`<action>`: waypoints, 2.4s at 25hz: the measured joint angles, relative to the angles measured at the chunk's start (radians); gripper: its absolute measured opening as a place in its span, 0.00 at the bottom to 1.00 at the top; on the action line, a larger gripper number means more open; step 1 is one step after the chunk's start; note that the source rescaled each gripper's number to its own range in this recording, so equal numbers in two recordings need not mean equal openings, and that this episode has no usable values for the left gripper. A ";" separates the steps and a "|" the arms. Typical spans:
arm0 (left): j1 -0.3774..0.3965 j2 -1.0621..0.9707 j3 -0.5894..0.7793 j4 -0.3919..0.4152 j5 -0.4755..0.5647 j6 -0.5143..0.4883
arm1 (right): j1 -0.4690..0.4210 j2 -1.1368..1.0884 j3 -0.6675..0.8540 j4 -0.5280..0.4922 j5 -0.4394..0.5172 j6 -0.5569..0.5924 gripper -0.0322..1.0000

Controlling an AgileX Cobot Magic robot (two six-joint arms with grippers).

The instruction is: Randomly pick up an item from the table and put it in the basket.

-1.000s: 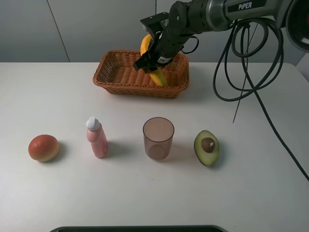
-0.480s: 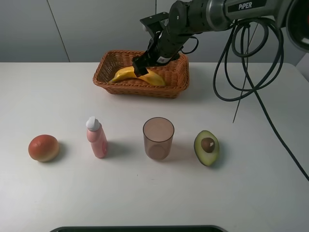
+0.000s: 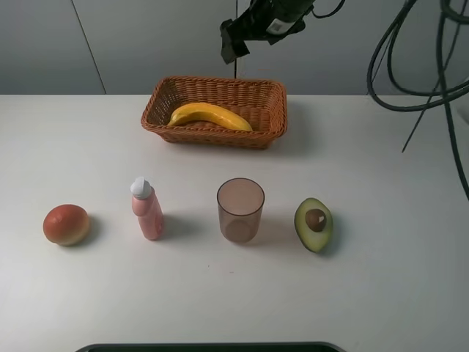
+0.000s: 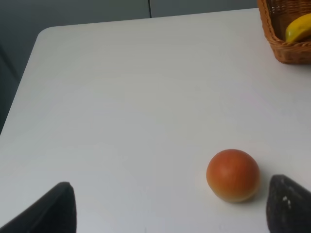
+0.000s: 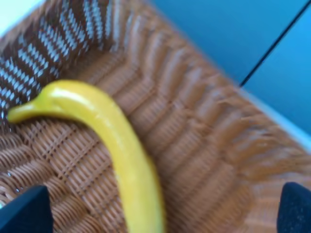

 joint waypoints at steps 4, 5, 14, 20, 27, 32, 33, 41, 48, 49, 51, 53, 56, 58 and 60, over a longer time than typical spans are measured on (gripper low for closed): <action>0.000 0.000 0.000 0.000 0.000 0.000 | -0.093 -0.165 0.000 -0.012 0.133 -0.003 1.00; 0.000 0.000 0.000 0.000 0.000 0.000 | -0.122 -0.210 0.000 -0.017 0.171 -0.003 1.00; 0.000 0.000 0.000 0.000 0.000 0.000 | -0.415 -0.604 0.023 -0.063 0.474 -0.005 1.00; 0.000 0.000 0.000 0.000 0.000 0.000 | -0.626 -0.954 0.265 -0.066 0.487 -0.031 1.00; 0.000 0.000 0.000 0.000 0.000 0.000 | -0.740 -1.391 0.617 -0.060 0.474 -0.063 1.00; 0.000 0.000 0.000 0.000 0.000 0.000 | -0.736 -1.658 0.863 0.046 0.402 -0.106 1.00; 0.000 0.000 0.000 0.000 0.000 0.000 | -0.724 -1.692 0.905 0.068 0.385 -0.116 1.00; 0.000 0.000 0.000 0.000 0.000 0.000 | -0.599 -1.822 1.032 0.093 0.377 -0.122 1.00; 0.000 0.000 0.000 0.000 0.000 0.000 | -0.581 -1.890 1.147 0.086 0.386 -0.061 1.00; 0.000 0.000 0.000 0.000 0.000 0.000 | -0.581 -1.911 1.167 0.076 0.386 -0.048 1.00; 0.000 0.000 0.000 0.000 0.000 0.000 | -0.581 -1.954 1.197 0.038 0.388 -0.008 1.00; 0.000 0.000 0.000 0.000 0.000 0.000 | -0.581 -1.986 1.207 0.012 0.388 0.025 1.00; 0.000 0.000 0.000 0.000 0.000 0.000 | -0.581 -1.992 1.207 -0.008 0.386 0.052 1.00; 0.000 0.000 0.000 0.000 0.000 0.000 | -0.581 -1.992 1.207 -0.012 0.386 0.058 1.00; 0.000 0.000 0.000 0.000 0.000 0.000 | -0.581 -1.995 1.207 -0.012 0.386 0.061 1.00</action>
